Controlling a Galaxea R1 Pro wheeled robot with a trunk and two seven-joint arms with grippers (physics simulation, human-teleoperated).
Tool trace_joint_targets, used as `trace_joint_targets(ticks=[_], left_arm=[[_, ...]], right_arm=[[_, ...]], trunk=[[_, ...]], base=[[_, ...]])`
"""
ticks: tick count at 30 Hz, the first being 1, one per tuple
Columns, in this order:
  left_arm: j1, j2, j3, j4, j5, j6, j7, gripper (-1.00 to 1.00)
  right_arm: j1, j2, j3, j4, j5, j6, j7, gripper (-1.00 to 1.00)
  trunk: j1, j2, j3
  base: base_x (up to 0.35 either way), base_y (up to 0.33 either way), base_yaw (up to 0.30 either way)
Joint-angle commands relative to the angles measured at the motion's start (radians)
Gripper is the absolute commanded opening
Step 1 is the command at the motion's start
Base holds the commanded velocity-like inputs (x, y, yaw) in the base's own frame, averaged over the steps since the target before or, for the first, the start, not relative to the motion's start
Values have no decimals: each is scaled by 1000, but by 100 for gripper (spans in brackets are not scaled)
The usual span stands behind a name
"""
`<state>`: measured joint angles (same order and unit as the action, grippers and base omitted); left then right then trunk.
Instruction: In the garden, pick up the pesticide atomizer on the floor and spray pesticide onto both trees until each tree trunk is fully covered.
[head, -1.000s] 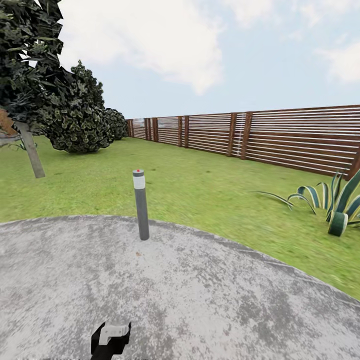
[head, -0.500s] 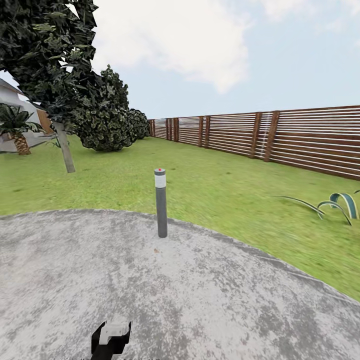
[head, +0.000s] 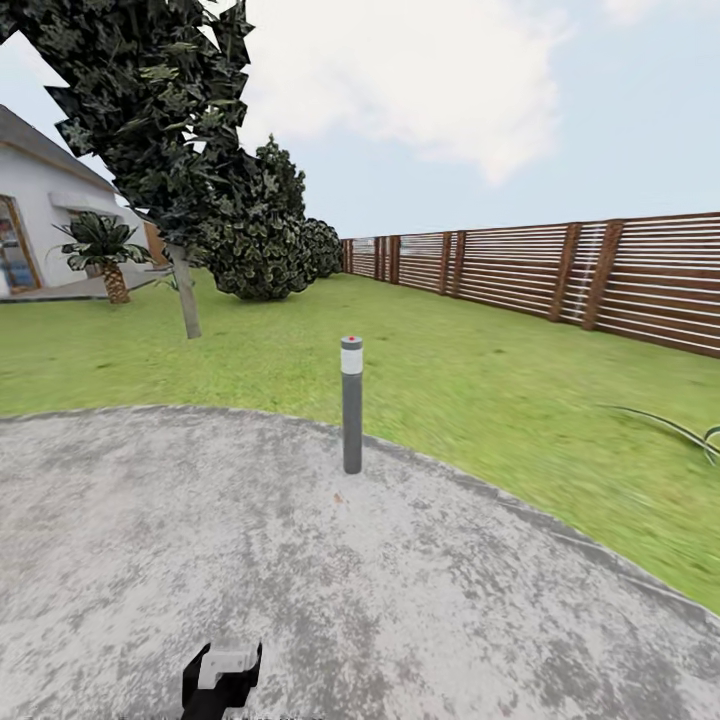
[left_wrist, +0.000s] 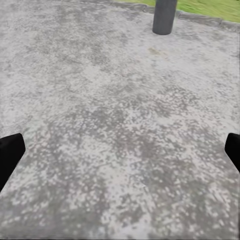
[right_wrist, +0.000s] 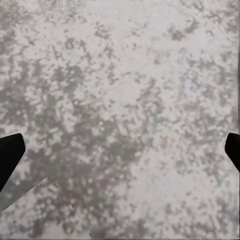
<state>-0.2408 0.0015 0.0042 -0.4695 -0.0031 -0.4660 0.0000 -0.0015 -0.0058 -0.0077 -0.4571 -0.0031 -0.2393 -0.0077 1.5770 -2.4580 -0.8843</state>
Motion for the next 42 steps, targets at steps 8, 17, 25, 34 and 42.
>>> trace_joint_targets(ticks=[8, 17, 25, 34, 42], left_arm=[[0, 0, 0, 0, 0, 0, 0, 100], [0, 0, 0, 0, 1, 0, 0, 100], [0, 0, 0, 0, 1, 0, 0, 100], [0, 0, 0, 0, 1, 0, 0, 100], [0, 0, 0, 0, 1, 0, 0, 100]], right_arm=[[0, 0, 0, 0, 0, 0, 0, 100], [0, 1, 0, 0, 0, 0, 0, 100], [0, 1, 0, 0, 0, 0, 0, 100], [0, 1, 0, 0, 0, 0, 0, 100], [0, 1, 0, 0, 0, 0, 0, 100]], trunk=[[0, 0, 0], [0, 0, 0], [0, 0, 0], [0, 0, 0], [0, 0, 0]], base=[[0, -305, 283], [0, -300, 282], [0, -183, 283], [0, -8, 283], [0, 0, 282]])
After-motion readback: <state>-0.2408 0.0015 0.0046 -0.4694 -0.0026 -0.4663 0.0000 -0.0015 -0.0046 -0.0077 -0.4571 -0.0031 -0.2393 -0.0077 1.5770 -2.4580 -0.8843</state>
